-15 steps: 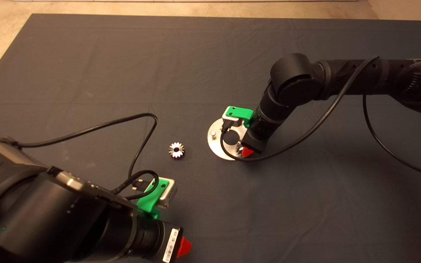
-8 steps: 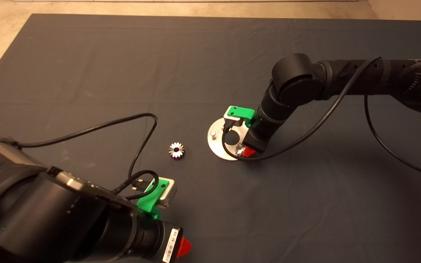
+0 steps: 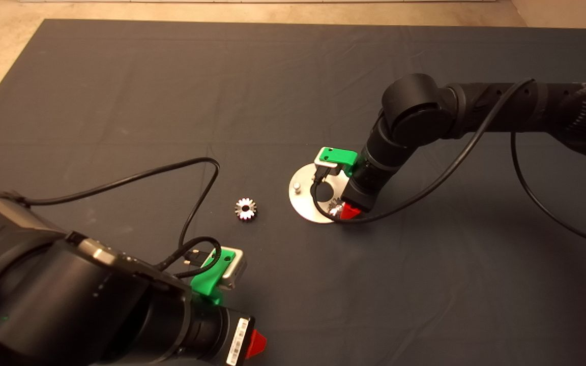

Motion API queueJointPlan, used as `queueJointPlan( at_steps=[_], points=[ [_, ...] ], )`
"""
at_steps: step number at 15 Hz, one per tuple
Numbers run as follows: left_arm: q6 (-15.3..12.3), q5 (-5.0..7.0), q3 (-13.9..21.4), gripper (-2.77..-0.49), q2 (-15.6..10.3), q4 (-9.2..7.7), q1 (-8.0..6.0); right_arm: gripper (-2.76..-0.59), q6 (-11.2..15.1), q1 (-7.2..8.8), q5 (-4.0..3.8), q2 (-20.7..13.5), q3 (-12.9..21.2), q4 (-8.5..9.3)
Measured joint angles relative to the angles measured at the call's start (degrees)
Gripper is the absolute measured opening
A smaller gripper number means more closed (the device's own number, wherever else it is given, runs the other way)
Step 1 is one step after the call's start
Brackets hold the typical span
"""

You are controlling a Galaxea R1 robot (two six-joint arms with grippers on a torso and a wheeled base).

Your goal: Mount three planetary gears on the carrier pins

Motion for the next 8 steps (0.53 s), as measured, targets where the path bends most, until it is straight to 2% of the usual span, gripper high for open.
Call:
queueJointPlan(
  at_steps=[3, 8],
  points=[
    [0.00, -0.01, 0.00, -1.19, 0.00, 0.00, 0.00, -1.31, 0.02, 0.02, 1.92, -2.14, -0.06, 0.00],
    [0.00, -0.02, 0.00, -1.19, -0.02, 0.01, 0.00, -1.31, 0.01, 0.13, 2.61, -4.43, -2.59, 0.00]
  ],
)
